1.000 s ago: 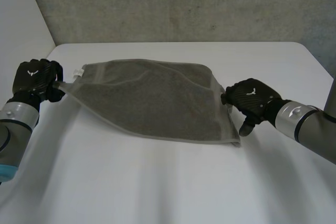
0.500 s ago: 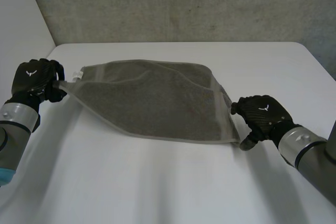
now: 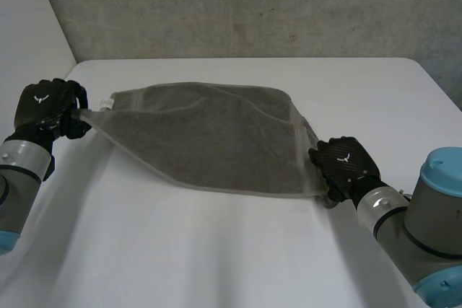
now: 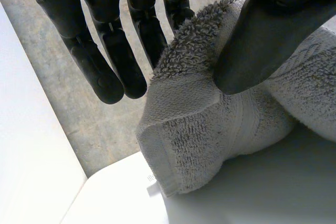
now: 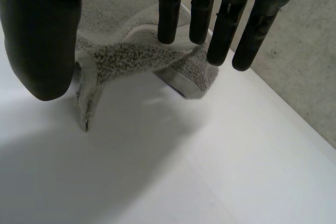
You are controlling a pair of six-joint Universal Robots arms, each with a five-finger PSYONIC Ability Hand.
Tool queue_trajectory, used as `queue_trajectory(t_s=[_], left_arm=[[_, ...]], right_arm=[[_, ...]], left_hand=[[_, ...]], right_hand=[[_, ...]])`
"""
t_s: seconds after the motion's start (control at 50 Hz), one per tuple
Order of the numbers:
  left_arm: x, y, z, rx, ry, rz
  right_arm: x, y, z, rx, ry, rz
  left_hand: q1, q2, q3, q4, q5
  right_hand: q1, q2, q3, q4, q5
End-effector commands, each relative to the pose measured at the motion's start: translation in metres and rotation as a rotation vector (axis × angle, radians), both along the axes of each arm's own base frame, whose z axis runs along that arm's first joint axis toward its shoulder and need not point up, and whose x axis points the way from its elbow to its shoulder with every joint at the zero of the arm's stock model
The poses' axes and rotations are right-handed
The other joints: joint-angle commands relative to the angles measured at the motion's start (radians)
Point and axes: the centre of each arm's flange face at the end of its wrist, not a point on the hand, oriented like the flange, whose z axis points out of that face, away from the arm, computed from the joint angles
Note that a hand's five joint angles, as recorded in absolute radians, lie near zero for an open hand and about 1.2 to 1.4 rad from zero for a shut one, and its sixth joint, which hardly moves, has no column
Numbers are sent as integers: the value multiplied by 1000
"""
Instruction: Fold the towel.
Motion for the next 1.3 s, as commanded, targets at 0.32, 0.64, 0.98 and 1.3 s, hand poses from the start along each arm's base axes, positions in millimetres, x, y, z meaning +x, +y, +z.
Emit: queue_trajectory(t_s=[0.32, 0.64, 0.98, 1.3], left_arm=[[0, 0, 0, 2, 2, 0], [0, 2, 3, -8, -1, 2], [0, 42, 80, -69, -8, -22], [0, 61, 93, -10, -17, -37]], right_arm=[[11, -6, -11, -39, -6, -21], [13, -34, 11, -127, -29, -116], [-12, -17, 187, -420, 143, 21], [-31, -15, 201, -443, 400, 45]], left_hand=[[64, 39, 15, 38, 32], [64, 39, 15, 38, 32], [64, 39, 15, 38, 32], [64, 39, 15, 38, 32]], right_hand=[[55, 57, 61, 65, 77], [944, 945, 950, 954, 965], [944, 945, 950, 954, 965], [944, 945, 950, 954, 965]])
